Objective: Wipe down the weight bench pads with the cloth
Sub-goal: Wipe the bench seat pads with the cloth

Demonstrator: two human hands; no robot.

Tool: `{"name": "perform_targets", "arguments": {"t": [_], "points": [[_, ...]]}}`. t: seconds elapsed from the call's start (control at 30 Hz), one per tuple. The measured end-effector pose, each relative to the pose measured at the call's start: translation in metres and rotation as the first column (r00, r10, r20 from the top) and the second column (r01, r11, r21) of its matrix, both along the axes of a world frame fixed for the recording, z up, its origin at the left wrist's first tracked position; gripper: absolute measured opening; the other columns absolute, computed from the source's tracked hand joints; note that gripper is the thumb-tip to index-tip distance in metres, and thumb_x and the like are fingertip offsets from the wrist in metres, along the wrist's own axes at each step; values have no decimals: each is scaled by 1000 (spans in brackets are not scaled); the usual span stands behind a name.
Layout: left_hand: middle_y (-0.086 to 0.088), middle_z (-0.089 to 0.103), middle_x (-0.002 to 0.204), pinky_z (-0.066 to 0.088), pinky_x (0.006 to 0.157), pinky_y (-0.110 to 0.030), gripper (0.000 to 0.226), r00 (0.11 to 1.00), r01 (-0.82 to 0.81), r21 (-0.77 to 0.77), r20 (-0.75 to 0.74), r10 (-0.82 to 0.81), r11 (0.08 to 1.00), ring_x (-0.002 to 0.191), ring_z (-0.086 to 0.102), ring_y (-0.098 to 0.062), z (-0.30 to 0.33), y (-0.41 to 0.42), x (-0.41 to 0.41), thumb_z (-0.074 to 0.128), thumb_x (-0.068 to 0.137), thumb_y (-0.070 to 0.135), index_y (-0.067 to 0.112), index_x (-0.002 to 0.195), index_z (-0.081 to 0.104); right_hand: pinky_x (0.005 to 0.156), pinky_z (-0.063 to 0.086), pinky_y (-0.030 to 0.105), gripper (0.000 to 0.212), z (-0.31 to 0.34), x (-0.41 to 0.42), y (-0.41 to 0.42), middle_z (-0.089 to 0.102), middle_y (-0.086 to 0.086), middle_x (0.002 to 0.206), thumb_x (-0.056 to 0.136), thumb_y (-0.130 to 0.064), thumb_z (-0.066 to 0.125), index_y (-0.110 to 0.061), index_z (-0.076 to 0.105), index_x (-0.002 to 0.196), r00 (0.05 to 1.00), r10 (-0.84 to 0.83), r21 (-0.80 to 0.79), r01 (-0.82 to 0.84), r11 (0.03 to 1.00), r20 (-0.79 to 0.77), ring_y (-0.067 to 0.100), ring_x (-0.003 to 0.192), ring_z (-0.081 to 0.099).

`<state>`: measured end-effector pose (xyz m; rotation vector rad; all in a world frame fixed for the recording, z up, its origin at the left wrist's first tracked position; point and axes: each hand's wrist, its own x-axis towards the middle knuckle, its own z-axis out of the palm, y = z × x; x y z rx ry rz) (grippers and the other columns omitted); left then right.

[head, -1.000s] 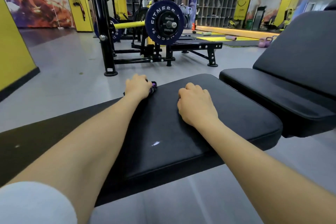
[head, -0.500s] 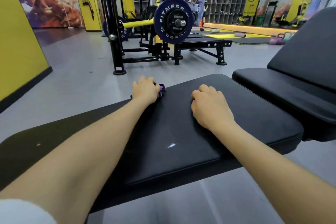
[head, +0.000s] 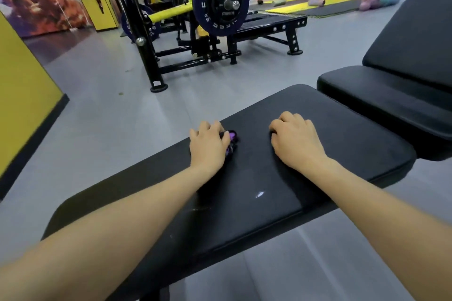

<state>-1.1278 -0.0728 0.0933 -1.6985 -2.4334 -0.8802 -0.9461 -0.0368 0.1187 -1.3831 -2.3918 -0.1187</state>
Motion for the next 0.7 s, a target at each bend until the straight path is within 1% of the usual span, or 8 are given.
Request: {"name": "perform_targets", "arguments": {"t": [0.13, 0.27, 0.33, 0.4, 0.47, 0.57, 0.63, 0.7], "points": [[-13, 50, 114, 30, 85, -34, 30, 998, -14, -76, -61, 9, 997, 104, 45, -36, -2, 54, -20, 39, 95, 32, 10, 104, 56, 86, 31, 30, 29, -1, -8, -16, 51, 2, 119, 97, -16, 38, -17, 59, 116, 991, -77, -101, 66, 993, -111, 23, 107, 46], [-16, 49, 118, 29, 82, -35, 32, 996, -27, -60, -85, 22, 998, 105, 45, -36, -3, 76, -23, 39, 95, 32, 8, 108, 57, 85, 32, 30, 29, -1, -1, -36, 52, 1, 117, 96, -15, 38, -18, 59, 115, 973, -189, -66, 182, 981, -130, 22, 104, 47], [-16, 48, 118, 29, 81, -35, 32, 998, 17, -67, -64, -21, 998, 106, 43, -36, -2, 62, -21, 40, 95, 33, 8, 108, 54, 84, 32, 30, 28, -4, 10, -51, 52, 0, 114, 96, -14, 38, -18, 59, 113, 962, -248, -50, 244, 969, -117, 22, 102, 47], [-12, 47, 115, 28, 79, -35, 29, 993, 111, -39, -28, -112, 993, 101, 40, -33, -1, 35, -15, 42, 95, 33, 10, 107, 53, 84, 33, 30, 28, -6, 21, -63, 52, 0, 114, 96, -14, 38, -17, 60, 113, 949, -291, -36, 289, 957, -125, 21, 102, 47], [-8, 46, 111, 31, 78, -34, 26, 980, 197, -13, -1, -197, 980, 92, 33, -26, 1, -6, -3, 44, 95, 33, 12, 105, 54, 84, 33, 30, 28, -6, 27, -70, 51, 1, 115, 97, -14, 39, -16, 60, 115, 940, -310, -48, 306, 951, -143, 22, 103, 46], [-2, 45, 105, 36, 79, -34, 23, 940, 341, 45, -26, -340, 939, 87, 30, -22, -2, -60, 11, 47, 94, 34, 13, 101, 55, 85, 34, 31, 29, -3, 24, -72, 51, 3, 117, 96, -14, 39, -14, 60, 117, 938, -316, -83, 306, 948, -144, 24, 105, 46], [-2, 46, 106, 34, 77, -32, 24, 933, 360, 48, -37, -358, 932, 87, 30, -21, 0, -61, 14, 47, 94, 35, 13, 101, 55, 87, 35, 32, 29, 0, 24, -72, 50, 3, 118, 96, -15, 39, -14, 59, 118, 937, -329, -84, 321, 943, -117, 24, 106, 46], [-4, 46, 109, 32, 75, -32, 26, 932, 358, 8, -65, -357, 934, 88, 30, -23, 5, -33, 22, 46, 94, 35, 12, 103, 54, 86, 37, 34, 28, 0, 29, -69, 51, 5, 116, 96, -16, 40, -13, 59, 116, 925, -369, -43, 367, 929, -87, 26, 104, 46]]}}
